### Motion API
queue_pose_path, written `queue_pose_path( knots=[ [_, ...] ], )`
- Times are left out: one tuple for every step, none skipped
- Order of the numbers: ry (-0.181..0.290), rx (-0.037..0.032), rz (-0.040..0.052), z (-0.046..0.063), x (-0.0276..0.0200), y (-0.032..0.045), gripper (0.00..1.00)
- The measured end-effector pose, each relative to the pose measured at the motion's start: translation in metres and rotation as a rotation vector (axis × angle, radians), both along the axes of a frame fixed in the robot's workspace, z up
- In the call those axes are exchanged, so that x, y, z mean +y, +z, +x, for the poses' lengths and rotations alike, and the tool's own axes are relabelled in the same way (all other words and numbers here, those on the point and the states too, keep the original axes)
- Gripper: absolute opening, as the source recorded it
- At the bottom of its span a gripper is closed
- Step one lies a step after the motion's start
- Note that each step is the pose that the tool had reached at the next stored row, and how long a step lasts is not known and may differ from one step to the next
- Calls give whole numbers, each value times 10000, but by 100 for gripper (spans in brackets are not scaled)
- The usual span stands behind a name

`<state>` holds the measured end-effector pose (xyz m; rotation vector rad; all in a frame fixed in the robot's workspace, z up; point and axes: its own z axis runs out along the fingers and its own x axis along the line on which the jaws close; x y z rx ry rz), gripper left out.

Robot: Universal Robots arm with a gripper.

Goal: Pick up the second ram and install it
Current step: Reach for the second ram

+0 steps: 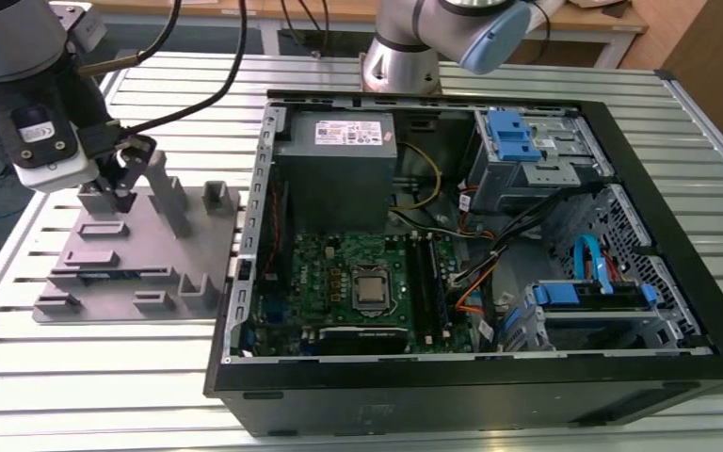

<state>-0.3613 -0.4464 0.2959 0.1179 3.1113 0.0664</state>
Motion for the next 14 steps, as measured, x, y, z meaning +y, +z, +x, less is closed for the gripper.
queue_pose_path(
  knots=[
    [0, -1, -11, -18, -2, -7, 11],
    [1, -1, -44, -38, -5, -12, 11],
    [1, -3, -106, -51, -5, -16, 11],
    [3, -5, -186, -60, -6, -18, 11],
    [7, -2, -279, -68, -6, -18, 11],
    [18, -1, -371, -73, -6, -20, 11],
    [33, -2, -438, -77, -6, -25, 11],
    [50, -4, -466, -82, -6, -34, 11],
    [74, -2, -473, -90, -7, -44, 11],
    [109, 0, -475, -100, -8, -53, 11],
    [149, -1, -474, -110, -9, -64, 11],
    [187, -2, -473, -119, -10, -74, 11],
    [225, -2, -473, -129, -11, -84, 11],
    [264, -3, -473, -139, -12, -93, 11]
  ],
)
